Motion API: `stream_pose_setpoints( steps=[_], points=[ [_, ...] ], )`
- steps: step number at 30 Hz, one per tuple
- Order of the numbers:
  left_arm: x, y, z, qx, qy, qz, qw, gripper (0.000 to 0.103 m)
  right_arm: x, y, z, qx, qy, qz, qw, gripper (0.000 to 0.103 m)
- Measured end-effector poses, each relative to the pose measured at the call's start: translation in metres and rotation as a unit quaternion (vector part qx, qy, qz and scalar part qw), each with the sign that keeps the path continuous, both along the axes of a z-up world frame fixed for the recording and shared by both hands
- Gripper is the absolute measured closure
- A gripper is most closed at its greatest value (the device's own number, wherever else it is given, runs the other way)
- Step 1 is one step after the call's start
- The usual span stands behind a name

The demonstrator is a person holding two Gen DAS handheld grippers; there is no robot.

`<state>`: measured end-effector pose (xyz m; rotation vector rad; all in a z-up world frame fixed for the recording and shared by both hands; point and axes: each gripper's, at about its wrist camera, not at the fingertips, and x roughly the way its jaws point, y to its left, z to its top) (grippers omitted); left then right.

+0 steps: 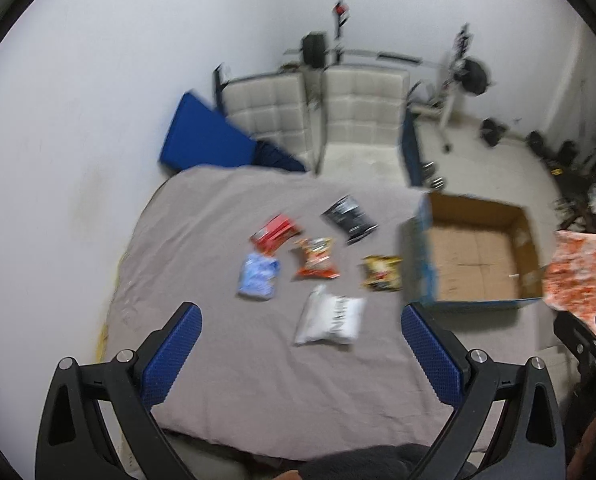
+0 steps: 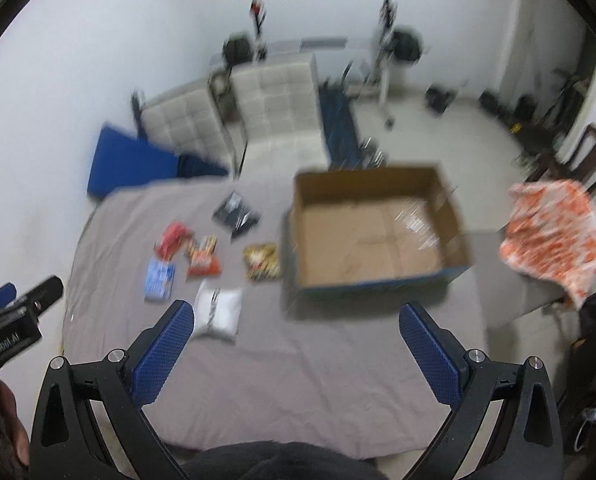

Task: Organize snacks
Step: 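Grasp the blue-white packet with the left tool while the right tool grasps the white NMAX pouch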

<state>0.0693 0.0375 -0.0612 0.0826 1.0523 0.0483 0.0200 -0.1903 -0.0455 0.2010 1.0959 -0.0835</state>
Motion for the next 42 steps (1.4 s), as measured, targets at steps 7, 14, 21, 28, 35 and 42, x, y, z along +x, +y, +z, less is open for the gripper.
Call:
stream_pose_setpoints(
  steps=[7, 14, 21, 28, 35, 42],
  points=[
    [0.053, 0.061, -0.099, 0.036, 0.092, 0.038, 0.9944, 0.001, 0.082, 0.058, -0.149, 0.028, 0.128, 0.028, 0.991, 0.0],
    [0.103, 0.116, -0.201, 0.033, 0.174, 0.057, 0.9826, 0.001, 0.14, 0.137, -0.295, 0.046, 0.216, 0.037, 0.975, 0.0],
    [0.16, 0.131, -0.281, 0.031, 0.219, 0.029, 0.9747, 0.001, 0.163, 0.197, -0.385, 0.013, 0.279, 0.021, 0.96, 0.0],
    [0.196, 0.118, -0.33, 0.025, 0.253, -0.008, 0.9672, 0.001, 0.167, 0.195, -0.391, 0.019, 0.294, 0.04, 0.955, 0.008],
    [0.223, 0.111, -0.369, -0.003, 0.286, -0.018, 0.9581, 0.011, 0.174, 0.189, -0.391, 0.002, 0.296, 0.052, 0.954, 0.011],
    [0.218, 0.112, -0.381, -0.023, 0.305, -0.02, 0.9519, 0.044, 0.17, 0.198, -0.399, -0.009, 0.314, 0.062, 0.947, 0.011]
  ],
)
